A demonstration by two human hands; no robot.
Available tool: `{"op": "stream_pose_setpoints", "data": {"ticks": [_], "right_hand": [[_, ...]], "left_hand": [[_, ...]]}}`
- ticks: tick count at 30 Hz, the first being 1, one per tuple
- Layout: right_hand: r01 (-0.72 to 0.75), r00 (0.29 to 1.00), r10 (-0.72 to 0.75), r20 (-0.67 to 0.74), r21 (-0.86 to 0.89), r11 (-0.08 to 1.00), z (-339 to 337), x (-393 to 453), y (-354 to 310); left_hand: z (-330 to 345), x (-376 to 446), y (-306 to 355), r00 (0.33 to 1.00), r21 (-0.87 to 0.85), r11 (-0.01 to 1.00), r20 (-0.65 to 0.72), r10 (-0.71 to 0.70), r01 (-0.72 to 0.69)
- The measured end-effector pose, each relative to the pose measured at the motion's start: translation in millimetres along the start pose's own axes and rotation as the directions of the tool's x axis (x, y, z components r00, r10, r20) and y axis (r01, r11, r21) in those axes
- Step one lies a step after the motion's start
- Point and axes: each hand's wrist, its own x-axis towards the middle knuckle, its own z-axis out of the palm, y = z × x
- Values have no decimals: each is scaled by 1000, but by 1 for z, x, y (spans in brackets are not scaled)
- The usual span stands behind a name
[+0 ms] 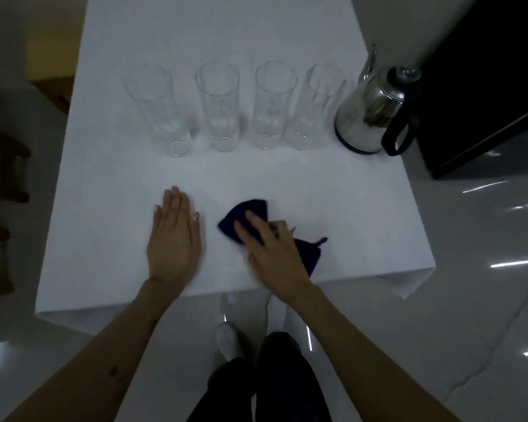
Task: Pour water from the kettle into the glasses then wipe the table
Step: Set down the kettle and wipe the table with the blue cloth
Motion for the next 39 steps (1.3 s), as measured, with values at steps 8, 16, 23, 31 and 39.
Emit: {"op": "stream_pose_setpoints", "data": {"ticks": [8, 16, 23, 31, 39], "right_hand": [[-89, 995, 93, 42, -88, 992, -54, -87, 137], [-842, 539, 820, -191, -108, 528, -17, 48, 113], [-8, 993, 2, 120, 48, 999, 4, 47, 39], [-456, 890, 450, -81, -88, 886, -30, -8, 134], [-507, 862, 502, -73, -109, 855, 30, 96, 0]], "left_hand": [[18, 7, 13, 987, 139, 979, 81, 140, -150], [20, 5, 13, 989, 111, 984, 66, 134, -140], [19, 4, 13, 989, 91, 986, 53, 139, -143], [19, 5, 11, 994, 32, 994, 45, 102, -104], [-16, -14, -42, 993, -43, 993, -37, -112, 111]]}}
